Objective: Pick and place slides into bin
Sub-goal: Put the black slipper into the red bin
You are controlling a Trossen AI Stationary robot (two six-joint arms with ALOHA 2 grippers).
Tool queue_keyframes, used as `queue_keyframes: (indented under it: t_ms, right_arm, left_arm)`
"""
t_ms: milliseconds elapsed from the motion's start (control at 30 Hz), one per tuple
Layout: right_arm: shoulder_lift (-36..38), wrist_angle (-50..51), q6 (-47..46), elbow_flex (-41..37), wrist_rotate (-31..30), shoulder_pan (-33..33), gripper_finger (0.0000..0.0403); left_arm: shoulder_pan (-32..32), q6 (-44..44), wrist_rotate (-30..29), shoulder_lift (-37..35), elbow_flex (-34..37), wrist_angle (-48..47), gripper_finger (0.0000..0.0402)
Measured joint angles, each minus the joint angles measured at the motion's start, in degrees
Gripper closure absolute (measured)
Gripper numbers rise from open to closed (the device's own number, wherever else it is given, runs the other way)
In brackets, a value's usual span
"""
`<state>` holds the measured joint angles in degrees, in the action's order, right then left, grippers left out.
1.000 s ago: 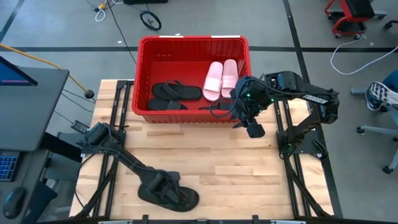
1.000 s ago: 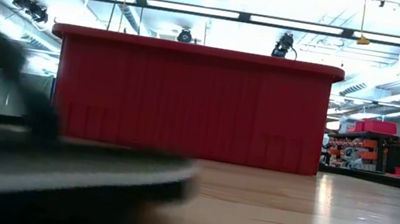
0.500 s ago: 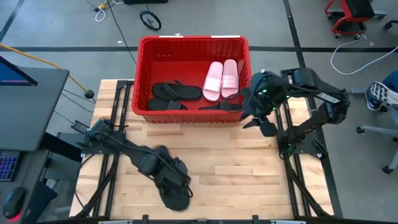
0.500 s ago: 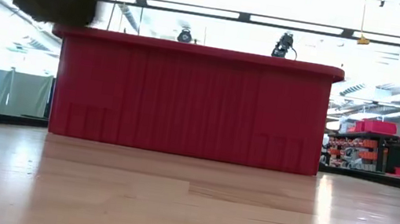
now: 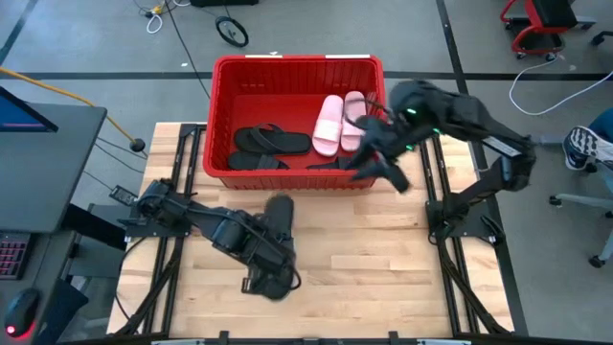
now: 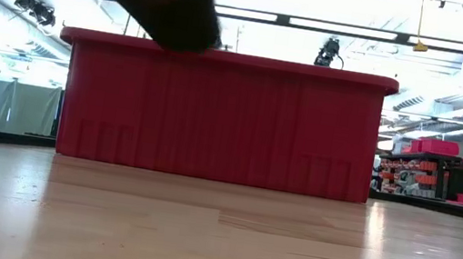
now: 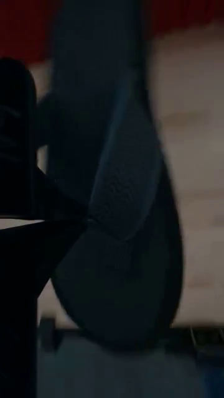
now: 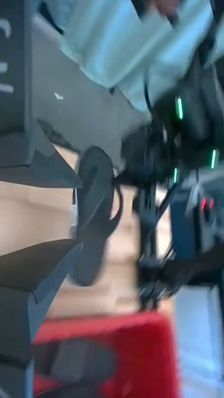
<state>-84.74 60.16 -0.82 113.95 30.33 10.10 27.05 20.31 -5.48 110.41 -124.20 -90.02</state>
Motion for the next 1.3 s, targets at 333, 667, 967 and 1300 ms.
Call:
queue_keyframes:
  t_ms: [333, 667, 967, 1300]
  right_arm:
    - [-13.69, -0.51, -2.15, -0.02, 11.19, 12.30, 0.0254]
    - [-24.11, -4.05, -10.93, -0.07, 24.05, 20.22, 0.0254]
    - [-24.28, -4.90, -17.48, -0.07, 25.86, 18.60, 0.0254]
    - [-24.30, -4.49, -20.67, -0.07, 20.48, 13.02, 0.0254]
  left_arm:
    - [-2.61, -13.51, -13.24, -1.41, 0.02, -0.02, 0.0400]
    - [-2.86, -18.17, -16.18, -5.12, 0.04, -0.02, 0.0399]
    - [-2.96, -25.21, -16.54, -5.46, 0.04, -0.02, 0.0399]
    - [-1.96, -24.92, -16.54, -5.46, 0.04, -0.02, 0.0400]
